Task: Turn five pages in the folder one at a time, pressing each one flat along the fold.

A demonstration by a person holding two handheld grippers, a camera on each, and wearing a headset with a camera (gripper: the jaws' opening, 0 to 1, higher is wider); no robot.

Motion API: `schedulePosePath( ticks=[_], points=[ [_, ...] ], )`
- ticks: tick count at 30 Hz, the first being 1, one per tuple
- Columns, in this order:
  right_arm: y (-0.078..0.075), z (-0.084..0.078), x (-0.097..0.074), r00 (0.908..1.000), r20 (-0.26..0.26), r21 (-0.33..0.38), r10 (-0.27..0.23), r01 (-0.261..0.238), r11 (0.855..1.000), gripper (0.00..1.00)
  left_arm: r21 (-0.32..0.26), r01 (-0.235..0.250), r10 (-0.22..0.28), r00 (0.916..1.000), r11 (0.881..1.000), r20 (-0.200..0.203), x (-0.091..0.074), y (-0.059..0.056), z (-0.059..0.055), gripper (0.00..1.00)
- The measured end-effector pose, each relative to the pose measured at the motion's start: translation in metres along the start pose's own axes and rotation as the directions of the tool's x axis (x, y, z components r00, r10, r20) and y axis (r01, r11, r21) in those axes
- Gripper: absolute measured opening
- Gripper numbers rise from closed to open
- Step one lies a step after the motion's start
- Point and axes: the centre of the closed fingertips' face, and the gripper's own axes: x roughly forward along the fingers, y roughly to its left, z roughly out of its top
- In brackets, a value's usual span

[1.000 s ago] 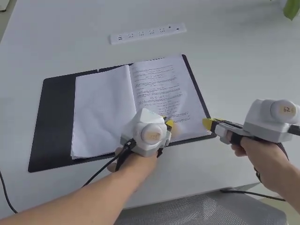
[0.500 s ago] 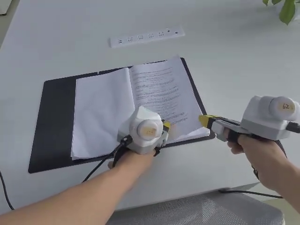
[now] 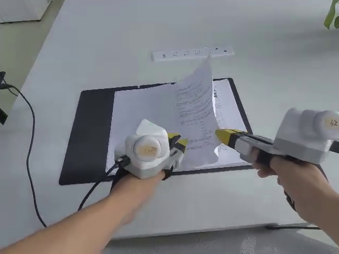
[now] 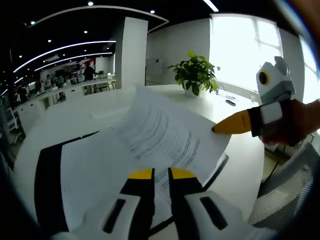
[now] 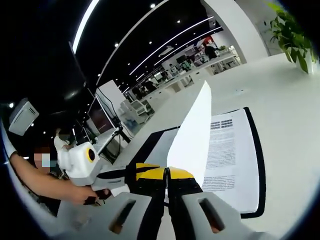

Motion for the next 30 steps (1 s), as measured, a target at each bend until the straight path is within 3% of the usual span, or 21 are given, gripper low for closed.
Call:
schedulePosePath(
  ticks=[7, 14, 16, 24, 30],
  points=[
    [0.040, -0.008, 0.031, 0.9970, -0.035, -0.027, 0.069, -0.070, 0.997, 0.00, -0.020, -0.048, 0.049, 0.9973, 0.999, 0.054, -0.050, 0.036, 0.009, 0.08],
    [0.068, -0.021, 0.059, 0.9910, -0.079, -0.041, 0.108, -0.112, 0.993, 0.00, -0.043, -0.106, 0.109, 0.9913, 0.993, 0.073, -0.089, 0.068, 0.004, 0.07],
    [0.070, -0.023, 0.067, 0.9891, -0.093, -0.039, 0.114, -0.118, 0.992, 0.00, -0.045, -0.119, 0.122, 0.9895, 0.992, 0.077, -0.098, 0.075, 0.002, 0.07],
    [0.086, -0.042, 0.098, 0.9814, -0.156, -0.056, 0.112, -0.122, 0.991, 0.00, -0.068, -0.166, 0.171, 0.9823, 0.984, 0.076, -0.123, 0.097, -0.011, 0.08],
    [0.094, -0.058, 0.124, 0.9746, -0.196, -0.043, 0.108, -0.119, 0.992, 0.00, -0.082, -0.190, 0.195, 0.9788, 0.978, 0.063, -0.131, 0.112, -0.022, 0.08]
  ],
)
